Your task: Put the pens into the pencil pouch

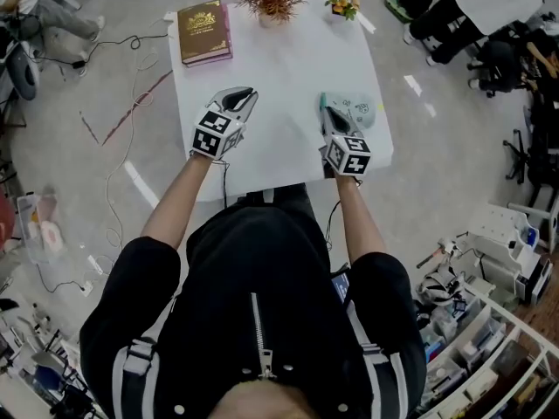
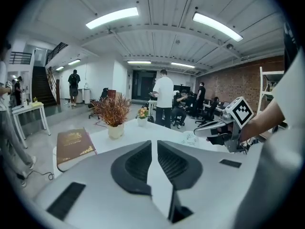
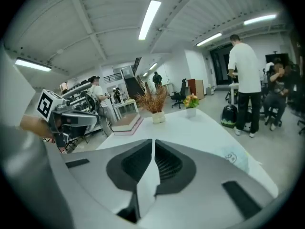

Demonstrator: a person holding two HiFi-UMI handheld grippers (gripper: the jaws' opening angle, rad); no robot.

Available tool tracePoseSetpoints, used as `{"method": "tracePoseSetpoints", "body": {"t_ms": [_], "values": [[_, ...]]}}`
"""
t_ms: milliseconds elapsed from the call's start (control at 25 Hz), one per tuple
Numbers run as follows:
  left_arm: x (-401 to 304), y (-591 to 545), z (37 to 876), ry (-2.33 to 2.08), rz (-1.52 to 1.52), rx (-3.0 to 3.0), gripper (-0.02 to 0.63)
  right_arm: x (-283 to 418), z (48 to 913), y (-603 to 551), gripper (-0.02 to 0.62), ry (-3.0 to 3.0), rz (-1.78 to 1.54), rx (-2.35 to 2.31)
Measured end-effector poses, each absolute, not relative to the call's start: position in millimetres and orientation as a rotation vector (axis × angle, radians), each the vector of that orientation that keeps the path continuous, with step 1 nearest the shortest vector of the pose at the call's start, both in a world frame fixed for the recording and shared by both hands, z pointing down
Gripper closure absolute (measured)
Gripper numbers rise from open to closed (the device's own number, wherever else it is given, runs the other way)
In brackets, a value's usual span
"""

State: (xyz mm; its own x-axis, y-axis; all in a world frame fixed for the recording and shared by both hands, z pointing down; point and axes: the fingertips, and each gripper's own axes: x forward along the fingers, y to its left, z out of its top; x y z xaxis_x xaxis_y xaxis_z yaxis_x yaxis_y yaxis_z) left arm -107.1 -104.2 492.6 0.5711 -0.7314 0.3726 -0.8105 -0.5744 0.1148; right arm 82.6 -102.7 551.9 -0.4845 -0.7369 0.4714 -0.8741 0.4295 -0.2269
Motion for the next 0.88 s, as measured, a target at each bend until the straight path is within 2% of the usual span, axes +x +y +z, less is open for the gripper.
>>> {"method": "tracePoseSetpoints", "body": {"t_ms": [80, 640, 880], "values": [[-111.8, -102.5, 482.2, -1.306, 0.403, 2.552, 0.556, 78.3, 527.7, -102.4, 0.586, -2.421, 0.603, 1.427], [-118.4, -94.5, 403.4, -1.393, 0.233, 2.66, 0.561, 70.0, 413.5, -85.3, 0.588, -2.538, 0.304, 1.558], [-117.0, -91.6, 394.7, -1.406, 0.201, 2.663, 0.561, 68.1, 386.5, -78.7, 0.588, -2.525, 0.204, 1.594]]}}
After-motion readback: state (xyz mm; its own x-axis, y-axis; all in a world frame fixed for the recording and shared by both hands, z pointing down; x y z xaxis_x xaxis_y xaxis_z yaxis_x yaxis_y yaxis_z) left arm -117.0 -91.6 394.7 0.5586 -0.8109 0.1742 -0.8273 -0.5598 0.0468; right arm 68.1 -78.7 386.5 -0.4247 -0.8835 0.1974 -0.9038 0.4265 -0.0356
